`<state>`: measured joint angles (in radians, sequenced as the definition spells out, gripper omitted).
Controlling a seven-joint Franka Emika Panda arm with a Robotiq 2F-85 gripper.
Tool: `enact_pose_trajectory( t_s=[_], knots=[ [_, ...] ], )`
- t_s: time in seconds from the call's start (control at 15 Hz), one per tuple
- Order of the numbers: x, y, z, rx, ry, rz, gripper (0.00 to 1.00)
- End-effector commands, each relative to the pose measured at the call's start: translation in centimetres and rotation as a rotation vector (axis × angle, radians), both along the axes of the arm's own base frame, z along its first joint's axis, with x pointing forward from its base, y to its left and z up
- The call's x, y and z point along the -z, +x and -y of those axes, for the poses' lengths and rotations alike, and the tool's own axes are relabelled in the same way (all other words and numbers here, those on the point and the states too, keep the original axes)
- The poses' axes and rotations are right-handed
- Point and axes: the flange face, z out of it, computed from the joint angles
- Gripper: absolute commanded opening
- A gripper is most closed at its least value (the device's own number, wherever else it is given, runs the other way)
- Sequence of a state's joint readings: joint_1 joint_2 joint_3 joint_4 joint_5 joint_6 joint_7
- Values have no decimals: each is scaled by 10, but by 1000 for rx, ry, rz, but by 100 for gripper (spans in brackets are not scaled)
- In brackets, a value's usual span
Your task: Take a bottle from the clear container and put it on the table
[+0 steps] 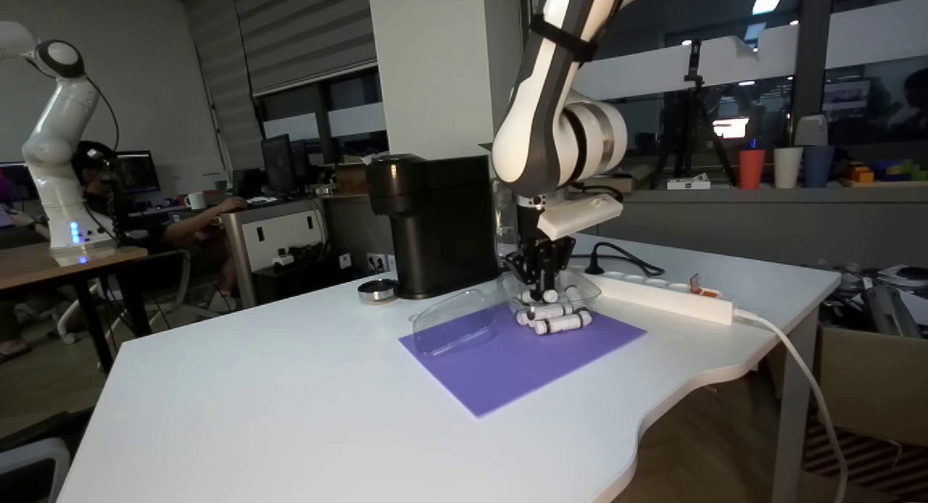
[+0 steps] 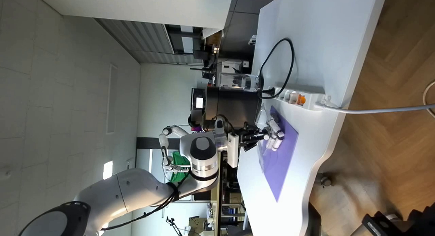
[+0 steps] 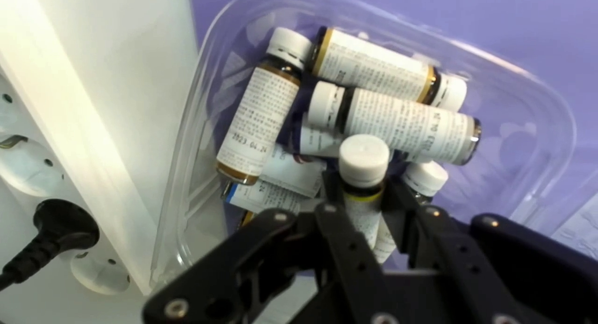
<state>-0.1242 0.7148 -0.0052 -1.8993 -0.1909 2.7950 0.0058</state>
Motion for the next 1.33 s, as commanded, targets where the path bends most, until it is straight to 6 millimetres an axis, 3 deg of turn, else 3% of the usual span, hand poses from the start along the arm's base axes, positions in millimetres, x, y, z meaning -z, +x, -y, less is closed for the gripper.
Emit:
enact_pose_trajectory(
  t_s=[0.0, 0.33, 0.53, 0.67, 0.87, 1.0, 1.27],
  knots=[
    [-14, 12, 6, 3, -2, 6, 7],
    [-71, 22, 8, -56, -13, 81, 7],
    [-114, 31, 23, -88, -37, 133, 7],
    [-130, 34, 33, -98, -13, 128, 7],
    [-125, 38, 22, -193, 121, 77, 7],
    [-110, 37, -1, -274, 187, 43, 7],
    [-66, 26, -67, -429, 274, -79, 7]
  ],
)
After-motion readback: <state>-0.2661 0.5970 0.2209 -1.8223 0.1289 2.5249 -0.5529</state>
